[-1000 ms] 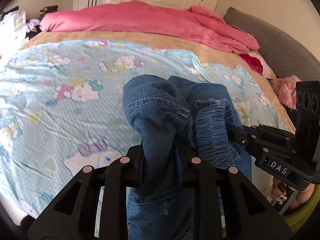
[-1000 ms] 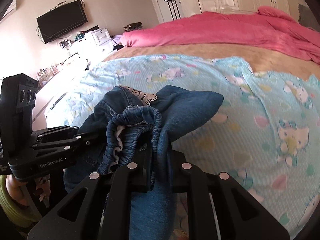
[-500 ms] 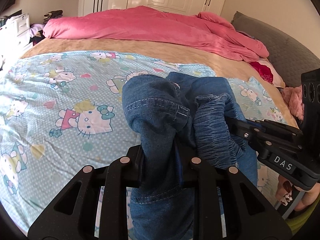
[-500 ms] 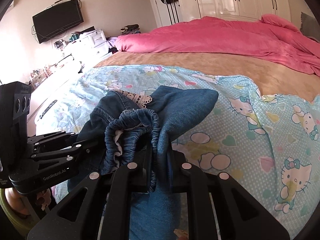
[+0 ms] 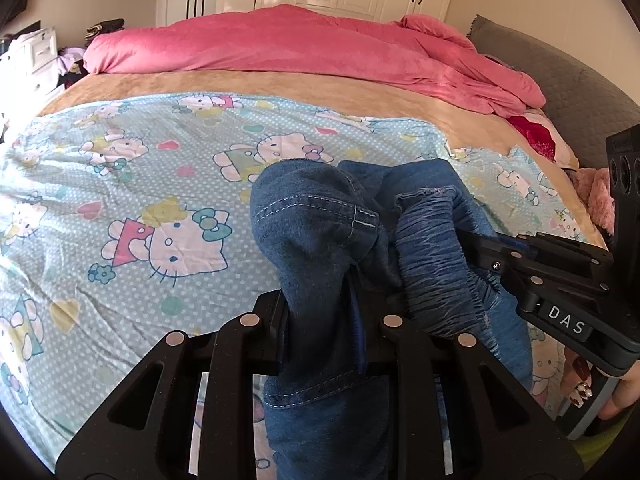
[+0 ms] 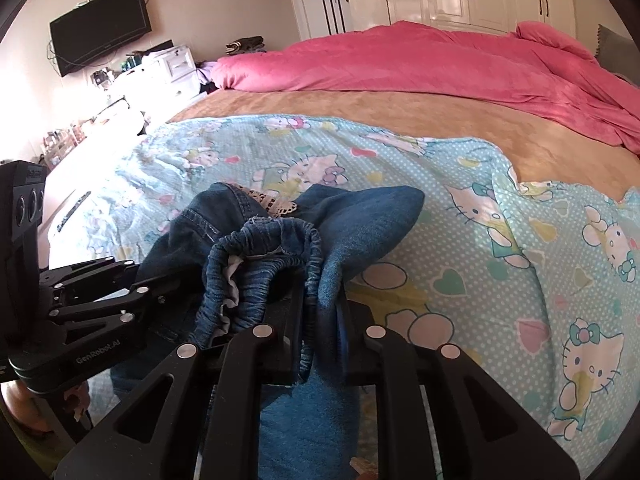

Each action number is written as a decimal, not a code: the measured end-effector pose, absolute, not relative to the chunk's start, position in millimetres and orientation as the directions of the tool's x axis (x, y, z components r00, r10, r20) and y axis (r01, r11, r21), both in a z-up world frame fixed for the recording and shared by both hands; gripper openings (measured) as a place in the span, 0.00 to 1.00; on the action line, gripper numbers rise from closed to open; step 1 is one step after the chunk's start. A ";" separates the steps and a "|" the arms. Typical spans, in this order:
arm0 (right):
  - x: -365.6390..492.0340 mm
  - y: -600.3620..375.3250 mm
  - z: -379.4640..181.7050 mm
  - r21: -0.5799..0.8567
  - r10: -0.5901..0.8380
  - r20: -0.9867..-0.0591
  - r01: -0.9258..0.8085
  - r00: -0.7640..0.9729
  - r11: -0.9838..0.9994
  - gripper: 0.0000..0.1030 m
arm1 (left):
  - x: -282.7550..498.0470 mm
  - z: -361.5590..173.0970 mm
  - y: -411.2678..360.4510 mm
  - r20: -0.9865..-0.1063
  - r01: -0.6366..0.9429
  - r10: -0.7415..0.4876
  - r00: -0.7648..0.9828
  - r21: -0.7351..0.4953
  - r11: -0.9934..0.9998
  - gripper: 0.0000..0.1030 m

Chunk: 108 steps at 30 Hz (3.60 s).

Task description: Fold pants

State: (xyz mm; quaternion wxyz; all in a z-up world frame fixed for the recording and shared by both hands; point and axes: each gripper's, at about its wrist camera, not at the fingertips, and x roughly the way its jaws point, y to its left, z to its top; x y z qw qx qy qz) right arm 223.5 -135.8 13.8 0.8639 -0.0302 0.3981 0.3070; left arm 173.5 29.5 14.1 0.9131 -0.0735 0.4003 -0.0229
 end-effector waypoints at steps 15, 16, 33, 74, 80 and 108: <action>236.9 -147.1 -13.5 0.144 0.390 -0.773 -0.461 0.500 0.876 0.41 | 178.4 -4.6 38.8 -0.754 -0.043 -0.088 0.651 -0.152 0.987 0.27; 236.4 -147.2 -13.1 0.141 0.385 -0.772 -0.455 0.505 0.879 0.47 | 178.4 -4.4 39.3 -0.754 -0.044 -0.087 0.651 -0.152 0.987 0.28; 224.1 -158.7 17.0 0.122 0.392 -0.722 -0.453 0.570 0.883 0.68 | 163.5 12.9 48.7 -0.745 -0.074 -0.056 0.665 -0.140 0.987 0.41; 65.0 -194.4 67.1 0.059 0.396 -0.547 -0.438 0.738 0.897 0.96 | 7.7 57.0 46.0 -0.660 -0.108 0.005 0.752 -0.115 0.987 0.91; 51.2 -203.8 50.9 0.084 0.371 -0.590 -0.403 0.717 0.911 0.96 | -5.4 42.2 38.5 -0.689 -0.100 -0.007 0.724 -0.115 0.988 0.91; 44.1 -204.3 7.3 0.098 0.348 -0.686 -0.392 0.639 0.915 0.96 | -8.4 13.7 37.9 -0.739 -0.127 -0.012 0.674 -0.131 0.983 0.91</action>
